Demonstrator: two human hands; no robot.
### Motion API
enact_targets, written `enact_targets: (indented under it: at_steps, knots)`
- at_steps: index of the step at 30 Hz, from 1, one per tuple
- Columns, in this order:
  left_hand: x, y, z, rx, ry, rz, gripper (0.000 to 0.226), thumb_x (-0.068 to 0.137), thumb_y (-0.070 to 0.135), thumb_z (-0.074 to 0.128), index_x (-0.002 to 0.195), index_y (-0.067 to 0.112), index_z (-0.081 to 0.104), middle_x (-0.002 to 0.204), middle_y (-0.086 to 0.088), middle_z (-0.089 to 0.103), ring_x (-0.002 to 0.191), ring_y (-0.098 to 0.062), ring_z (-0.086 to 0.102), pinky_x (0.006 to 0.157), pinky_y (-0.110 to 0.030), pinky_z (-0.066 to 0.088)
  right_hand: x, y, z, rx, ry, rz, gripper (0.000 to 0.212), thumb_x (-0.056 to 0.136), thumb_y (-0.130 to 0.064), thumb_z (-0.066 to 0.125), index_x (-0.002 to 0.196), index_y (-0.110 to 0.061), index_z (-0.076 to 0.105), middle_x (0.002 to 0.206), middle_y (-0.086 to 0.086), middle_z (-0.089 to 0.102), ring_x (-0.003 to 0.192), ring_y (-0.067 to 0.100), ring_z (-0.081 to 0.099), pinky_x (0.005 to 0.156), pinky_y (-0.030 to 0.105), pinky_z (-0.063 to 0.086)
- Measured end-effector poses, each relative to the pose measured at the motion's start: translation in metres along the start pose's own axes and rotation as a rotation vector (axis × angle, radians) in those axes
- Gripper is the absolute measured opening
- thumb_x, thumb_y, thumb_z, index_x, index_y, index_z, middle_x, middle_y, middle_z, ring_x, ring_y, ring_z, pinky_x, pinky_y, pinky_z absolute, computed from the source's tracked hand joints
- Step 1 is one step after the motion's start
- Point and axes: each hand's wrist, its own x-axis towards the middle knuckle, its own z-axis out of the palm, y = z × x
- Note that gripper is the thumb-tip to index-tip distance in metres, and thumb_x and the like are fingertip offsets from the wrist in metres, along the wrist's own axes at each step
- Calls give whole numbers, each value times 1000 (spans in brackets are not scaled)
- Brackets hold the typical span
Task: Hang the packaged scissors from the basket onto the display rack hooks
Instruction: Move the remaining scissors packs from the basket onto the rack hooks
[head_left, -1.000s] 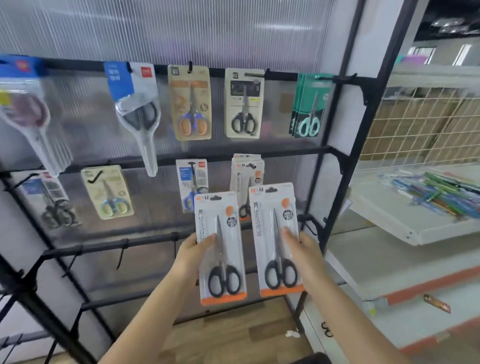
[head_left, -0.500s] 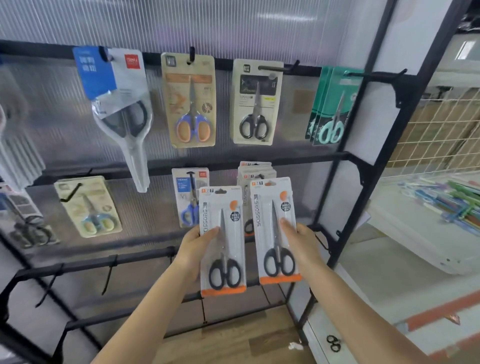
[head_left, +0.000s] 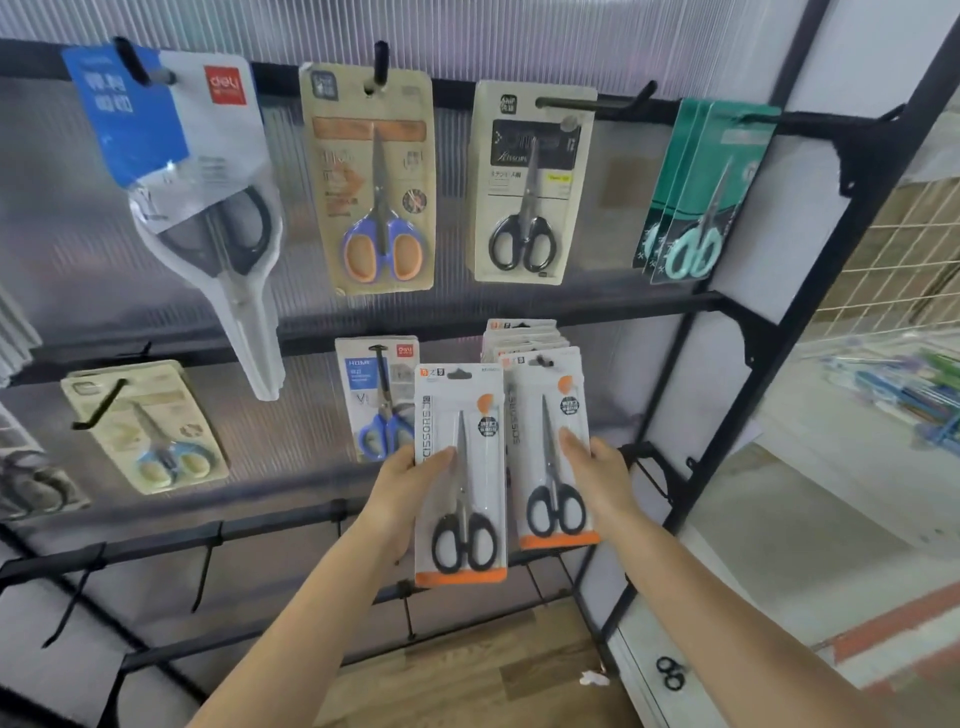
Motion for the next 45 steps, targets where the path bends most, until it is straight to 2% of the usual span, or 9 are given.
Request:
enact_targets:
  at_steps: [5, 12, 15, 20, 24, 28, 33, 40, 45]
  knots:
    - [17, 2, 0, 34, -19, 5, 22, 94, 15, 54, 114, 14, 64, 108, -9, 70, 100, -28, 66, 93, -47, 50, 24, 6, 16, -66, -2, 4, 36, 94, -41, 50, 97, -7, 57, 96, 10, 62, 87, 20, 57, 75, 31, 45]
    - [31, 4, -2, 45, -51, 7, 22, 95, 16, 53, 115, 14, 62, 102, -4, 72, 92, -23, 68, 71, -31, 54, 44, 13, 31, -184, 35, -54, 36, 95, -45, 45, 92, -10, 55, 82, -4, 57, 81, 15, 55, 62, 24, 38]
    - [33, 3, -2, 76, -49, 6, 23, 95, 18, 53, 116, 14, 61, 103, -4, 71, 92, -22, 68, 68, -28, 54, 47, 17, 26, -252, 19, -54, 44, 92, -48, 47, 99, -6, 58, 96, 5, 65, 92, 21, 60, 75, 32, 46]
    - [24, 2, 0, 158, -89, 89, 16, 95, 12, 53, 104, 19, 64, 95, 6, 71, 84, -8, 66, 66, -19, 49, 27, -2, -9, -334, 67, -177, 52, 87, -38, 63, 127, -8, 49, 123, 3, 56, 112, 16, 53, 92, 26, 39]
    - [15, 2, 10, 239, -183, 142, 15, 94, 10, 53, 93, 21, 63, 81, 11, 71, 69, 1, 66, 59, -14, 47, -5, -51, -36, -394, -32, -385, 32, 89, -35, 59, 116, -20, 55, 99, -15, 59, 89, -4, 54, 76, 11, 40]
    - [8, 3, 30, 246, -300, 150, 11, 93, 11, 56, 97, 17, 65, 87, 6, 74, 78, -6, 69, 63, -18, 50, -16, -82, -40, -467, -148, -471, 19, 90, -35, 59, 106, -28, 54, 90, -22, 57, 84, -10, 54, 72, 4, 40]
    - [7, 0, 47, 168, -322, 150, 11, 92, 8, 57, 99, 10, 66, 99, -8, 73, 89, -23, 68, 81, -38, 54, -14, -77, -43, -536, -129, -513, 6, 93, -21, 54, 89, -22, 58, 87, -11, 65, 84, 7, 61, 80, 29, 48]
    - [12, -21, 39, 168, -347, 116, 7, 85, 0, 63, 91, 0, 58, 80, -5, 71, 69, -15, 67, 60, -26, 52, -6, -96, -51, -524, -155, -551, 9, 92, -17, 56, 87, -23, 60, 85, -11, 64, 85, 13, 61, 80, 31, 47]
    - [15, -29, 28, 207, -262, 121, 11, 83, -1, 65, 79, 4, 56, 75, -11, 61, 73, -24, 59, 71, -35, 50, 3, -103, -40, -576, -213, -564, 6, 92, -19, 57, 91, -17, 62, 89, -2, 66, 89, 24, 63, 84, 48, 50]
